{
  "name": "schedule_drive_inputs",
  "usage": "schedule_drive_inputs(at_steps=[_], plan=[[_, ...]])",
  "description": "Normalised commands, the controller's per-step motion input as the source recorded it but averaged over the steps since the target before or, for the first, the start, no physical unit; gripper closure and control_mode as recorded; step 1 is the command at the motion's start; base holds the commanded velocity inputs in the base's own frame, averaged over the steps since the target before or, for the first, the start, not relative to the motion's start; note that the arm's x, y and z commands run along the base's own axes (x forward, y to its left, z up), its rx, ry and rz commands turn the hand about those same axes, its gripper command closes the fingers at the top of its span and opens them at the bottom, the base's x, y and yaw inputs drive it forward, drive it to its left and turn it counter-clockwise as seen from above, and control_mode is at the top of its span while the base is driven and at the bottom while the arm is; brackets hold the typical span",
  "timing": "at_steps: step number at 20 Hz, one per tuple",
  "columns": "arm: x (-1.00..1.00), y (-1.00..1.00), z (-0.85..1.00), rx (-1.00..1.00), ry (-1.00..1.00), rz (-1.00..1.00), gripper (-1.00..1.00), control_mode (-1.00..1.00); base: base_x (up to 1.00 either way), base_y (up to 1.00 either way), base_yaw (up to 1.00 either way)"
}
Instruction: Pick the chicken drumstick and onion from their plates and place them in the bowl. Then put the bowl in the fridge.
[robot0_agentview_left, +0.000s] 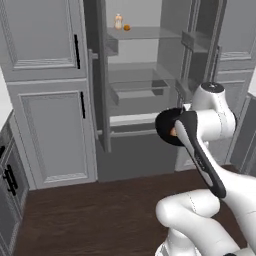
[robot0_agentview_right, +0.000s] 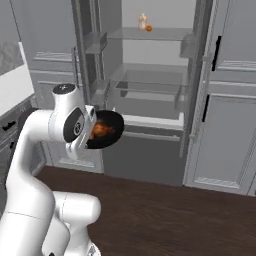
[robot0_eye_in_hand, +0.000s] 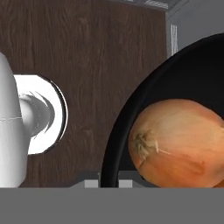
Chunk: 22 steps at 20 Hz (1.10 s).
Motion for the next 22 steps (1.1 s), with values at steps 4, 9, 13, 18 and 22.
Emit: schedule_drive_inputs(at_steps=[4, 9, 13, 18, 22], plan=[[0.0, 0.0, 0.0, 0.0, 0.0, 0.0, 1.0, 1.0, 0.93, -0.01, -0.24], [0.0, 0.0, 0.0, 0.0, 0.0, 0.0, 1.0, 1.0, 0.98, -0.1, 0.0], [0.0, 0.0, 0.0, 0.0, 0.0, 0.0, 1.0, 1.0, 0.89, -0.19, 0.0], [0.0, 0.0, 0.0, 0.0, 0.0, 0.0, 1.0, 1.0, 0.75, -0.33, -0.04], [0.0, 0.0, 0.0, 0.0, 0.0, 0.0, 1.0, 1.0, 0.69, -0.37, -0.03]])
